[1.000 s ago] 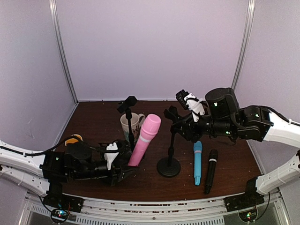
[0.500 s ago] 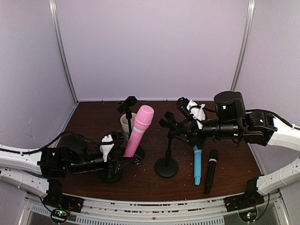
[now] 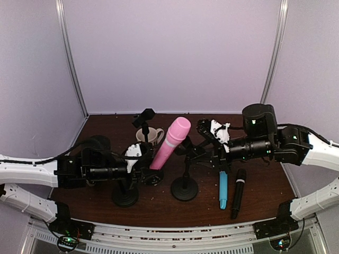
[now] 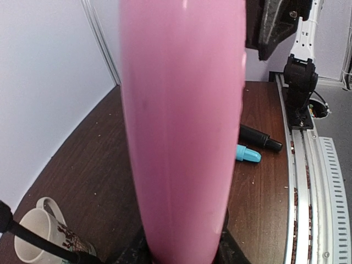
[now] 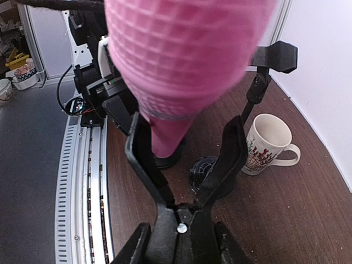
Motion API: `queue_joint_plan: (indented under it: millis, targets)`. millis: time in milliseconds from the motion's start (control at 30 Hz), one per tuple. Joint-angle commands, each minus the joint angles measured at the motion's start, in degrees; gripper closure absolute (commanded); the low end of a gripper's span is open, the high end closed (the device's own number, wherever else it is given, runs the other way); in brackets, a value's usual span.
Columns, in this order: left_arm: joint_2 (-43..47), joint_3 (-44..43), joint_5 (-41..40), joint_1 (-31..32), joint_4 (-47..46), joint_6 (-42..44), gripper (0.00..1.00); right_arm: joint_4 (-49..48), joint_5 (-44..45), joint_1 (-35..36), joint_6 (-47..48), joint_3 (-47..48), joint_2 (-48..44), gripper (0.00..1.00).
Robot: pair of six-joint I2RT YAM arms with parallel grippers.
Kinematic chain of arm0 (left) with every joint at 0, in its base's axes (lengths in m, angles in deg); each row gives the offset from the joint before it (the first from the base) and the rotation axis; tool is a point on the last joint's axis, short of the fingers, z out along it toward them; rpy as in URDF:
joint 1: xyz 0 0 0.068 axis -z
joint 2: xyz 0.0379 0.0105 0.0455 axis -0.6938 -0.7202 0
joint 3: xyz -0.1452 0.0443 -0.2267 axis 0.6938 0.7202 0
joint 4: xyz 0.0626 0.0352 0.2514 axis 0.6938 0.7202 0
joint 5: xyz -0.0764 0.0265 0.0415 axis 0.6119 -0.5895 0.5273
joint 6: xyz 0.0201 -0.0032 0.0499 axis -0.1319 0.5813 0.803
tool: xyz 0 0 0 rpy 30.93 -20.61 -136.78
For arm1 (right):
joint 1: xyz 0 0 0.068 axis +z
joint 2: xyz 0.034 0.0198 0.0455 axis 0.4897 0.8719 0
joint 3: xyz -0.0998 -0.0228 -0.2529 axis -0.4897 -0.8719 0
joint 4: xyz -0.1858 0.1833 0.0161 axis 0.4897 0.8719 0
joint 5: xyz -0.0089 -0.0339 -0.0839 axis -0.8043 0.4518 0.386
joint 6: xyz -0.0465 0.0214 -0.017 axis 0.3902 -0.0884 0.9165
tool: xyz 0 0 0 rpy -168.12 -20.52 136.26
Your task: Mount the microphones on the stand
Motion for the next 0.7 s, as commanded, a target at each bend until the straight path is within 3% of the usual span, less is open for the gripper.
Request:
queue_joint_plan:
  millis: [0,667]
  targets:
    - [-3.3,-4.0,7.2,-2.2,-5.6,3.9,1.0,0.4,-4.9,0.1,-0.2,-0.8,0.7,0.97]
    - [-10.3,-12.3,9.2,-3.0,-2.3,8.2,1.0,2.1,-4.0,-0.7,-0.8,1.6,4.3,0.95]
